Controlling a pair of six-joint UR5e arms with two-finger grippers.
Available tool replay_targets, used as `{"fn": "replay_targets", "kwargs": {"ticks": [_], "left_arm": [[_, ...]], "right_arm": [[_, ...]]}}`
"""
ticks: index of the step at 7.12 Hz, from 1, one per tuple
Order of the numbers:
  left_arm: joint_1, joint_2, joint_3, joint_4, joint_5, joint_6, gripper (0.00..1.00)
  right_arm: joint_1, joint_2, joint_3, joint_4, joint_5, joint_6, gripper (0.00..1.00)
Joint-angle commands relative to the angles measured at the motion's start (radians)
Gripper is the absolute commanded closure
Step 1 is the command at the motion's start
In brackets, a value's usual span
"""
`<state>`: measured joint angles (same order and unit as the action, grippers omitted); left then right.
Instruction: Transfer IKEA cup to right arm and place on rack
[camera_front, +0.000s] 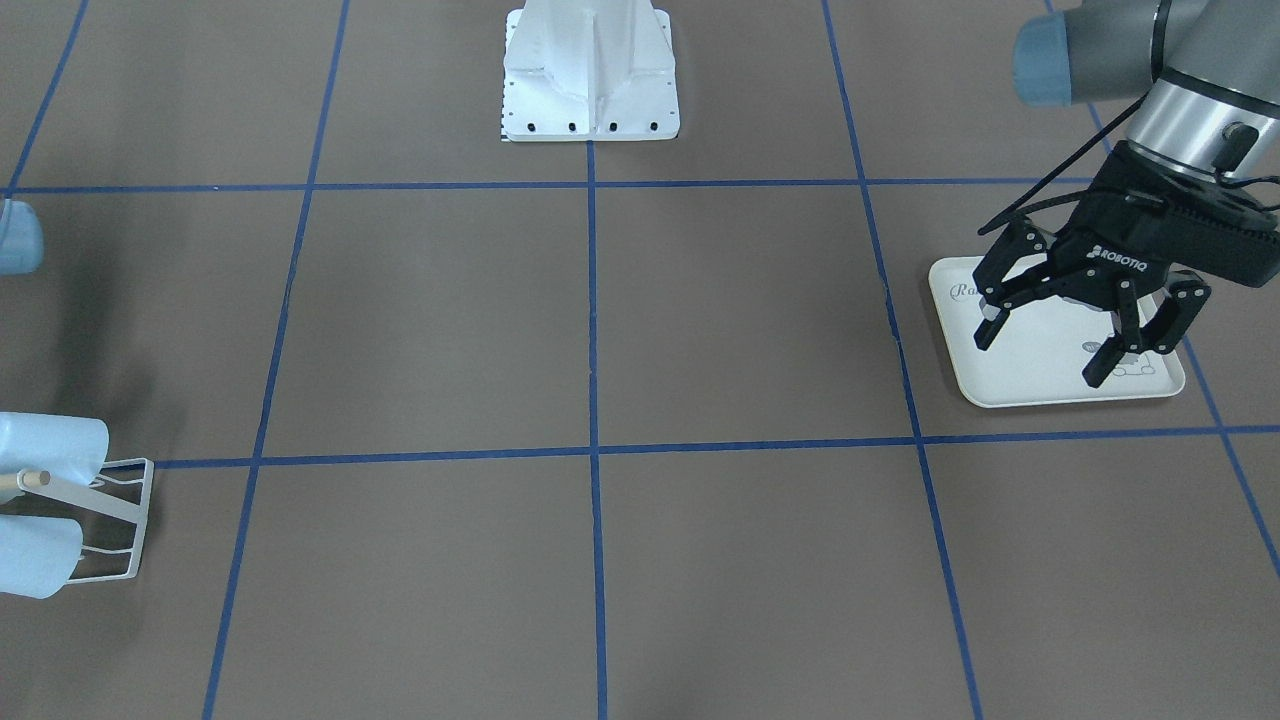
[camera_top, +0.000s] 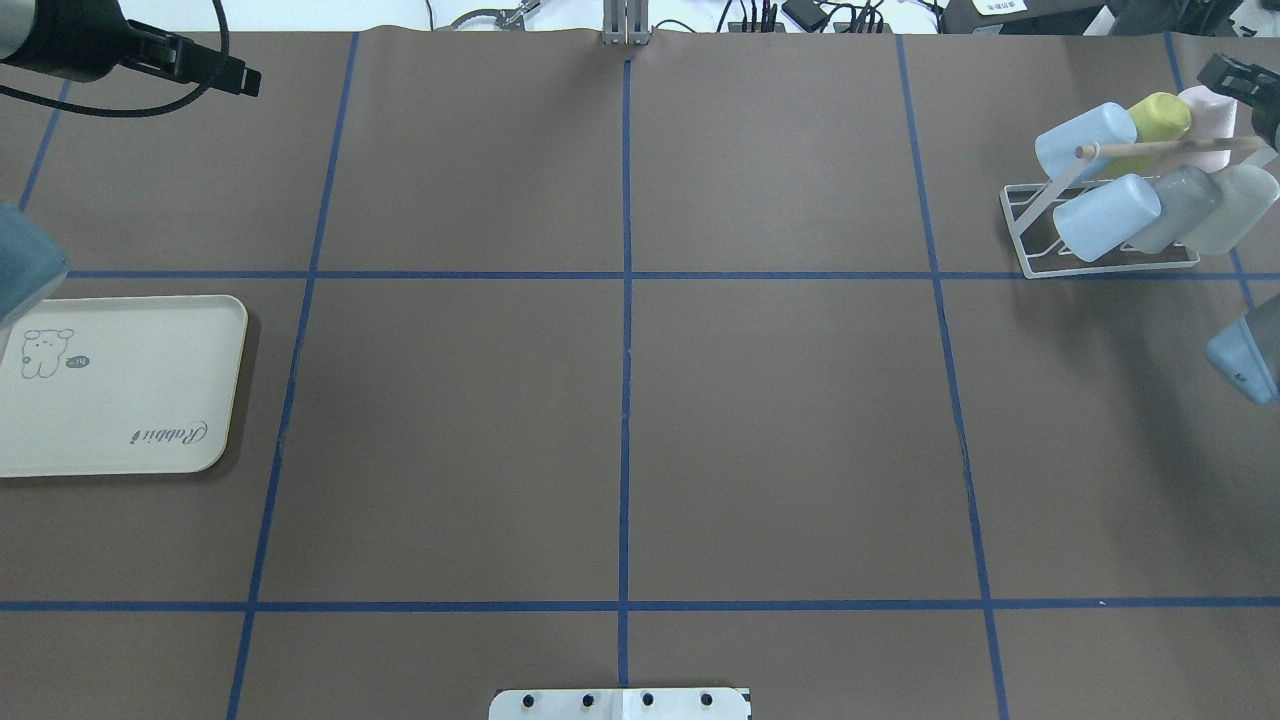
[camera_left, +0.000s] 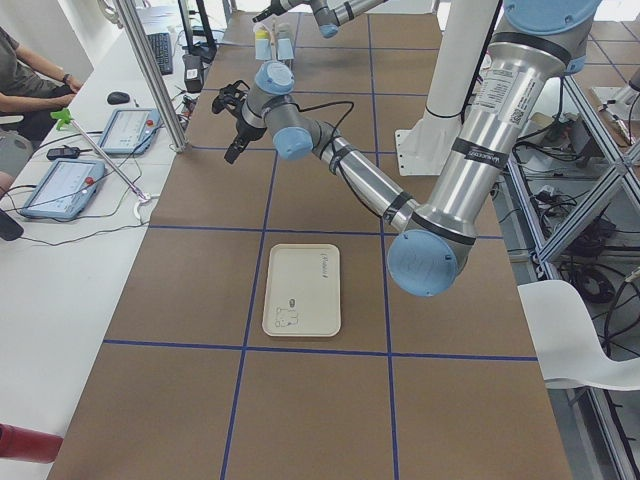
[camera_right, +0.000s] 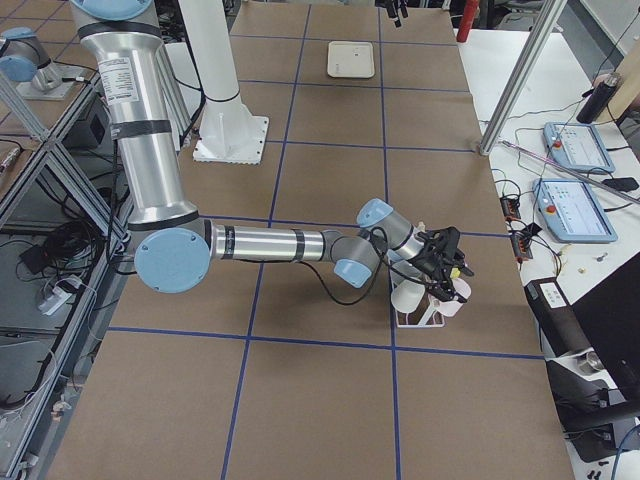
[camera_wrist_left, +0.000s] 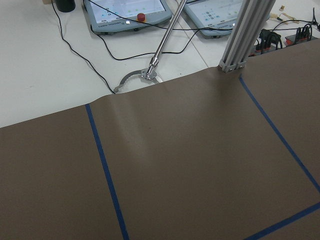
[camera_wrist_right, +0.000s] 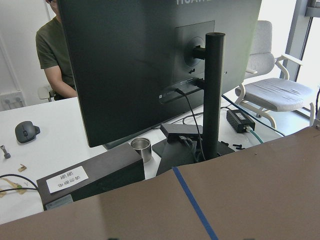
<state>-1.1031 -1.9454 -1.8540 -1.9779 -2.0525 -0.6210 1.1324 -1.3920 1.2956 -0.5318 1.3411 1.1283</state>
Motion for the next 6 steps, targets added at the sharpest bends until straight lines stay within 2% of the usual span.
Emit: {"fn": "replay_targets", "kwargs": {"ticks": [1,2,3,4,6], "left_arm": [[-0.006,-0.001,0.006,0.002,0.002,0.006,0.00],[-0.029,0.000,0.012,0.002,0.003,0.065,0.00],[-0.059,0.002,0.019,0.020,0.002,0.151,0.00],[-0.104,0.026,0.021,0.046,0.002,0.261,0.00],[-0.200,0.080,0.035,0.053,-0.009,0.413,0.00]], "right_arm": [[-0.003,-0.002,0.030,0.001,0.012,-0.012,0.00],[-0.002,-0.004,0.068,-0.004,0.048,-0.091,0.00],[0.003,-0.027,0.109,-0.011,0.125,-0.207,0.00],[0.053,-0.063,0.154,-0.029,0.239,-0.326,0.00],[0.272,-0.090,0.183,-0.104,0.636,-0.497,0.00]]}}
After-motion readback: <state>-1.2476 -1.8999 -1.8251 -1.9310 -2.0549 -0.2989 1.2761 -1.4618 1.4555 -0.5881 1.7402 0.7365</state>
